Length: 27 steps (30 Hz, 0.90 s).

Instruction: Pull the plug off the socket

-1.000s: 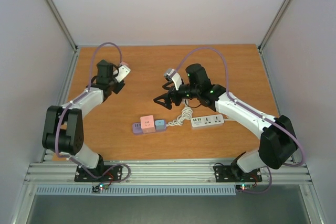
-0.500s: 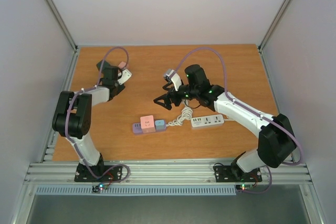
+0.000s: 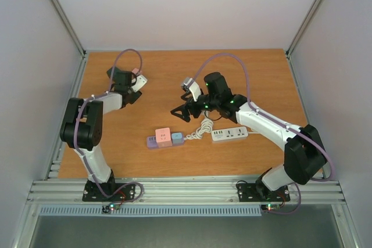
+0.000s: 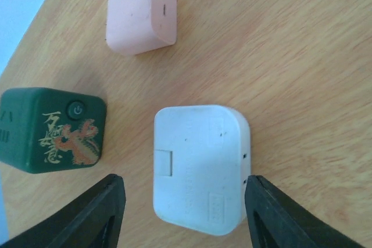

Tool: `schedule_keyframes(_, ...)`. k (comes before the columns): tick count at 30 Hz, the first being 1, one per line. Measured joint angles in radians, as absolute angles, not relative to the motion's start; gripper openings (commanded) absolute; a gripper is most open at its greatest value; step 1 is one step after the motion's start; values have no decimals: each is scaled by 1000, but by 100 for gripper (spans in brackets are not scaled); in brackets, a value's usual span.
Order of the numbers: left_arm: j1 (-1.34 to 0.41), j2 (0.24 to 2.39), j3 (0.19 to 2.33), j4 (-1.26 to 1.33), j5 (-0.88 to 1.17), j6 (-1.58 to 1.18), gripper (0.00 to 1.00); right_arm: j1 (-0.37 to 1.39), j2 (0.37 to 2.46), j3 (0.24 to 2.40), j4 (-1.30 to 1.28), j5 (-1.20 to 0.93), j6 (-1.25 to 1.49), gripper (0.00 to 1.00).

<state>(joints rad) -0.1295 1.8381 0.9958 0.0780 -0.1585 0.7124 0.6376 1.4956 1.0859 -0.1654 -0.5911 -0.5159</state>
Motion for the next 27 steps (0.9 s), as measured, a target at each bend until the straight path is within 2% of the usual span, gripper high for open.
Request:
schedule_keyframes(9, -130, 1698, 1028, -119, 16, 646, 88, 615, 1507, 1064, -178, -630, -608, 97)
schedule_keyframes(12, -130, 1606, 1028, -178, 82, 636, 99, 590, 1512, 1045, -197, -687, -662, 96)
schedule_keyframes(20, -129, 1358, 1003, -356, 343, 636, 100, 567, 1580, 1040, -307, -823, -883, 90)
schedule_keyframes(27, -130, 1223, 950, -556, 583, 694, 100, 594, 1623, 971, -319, -818, -989, 86)
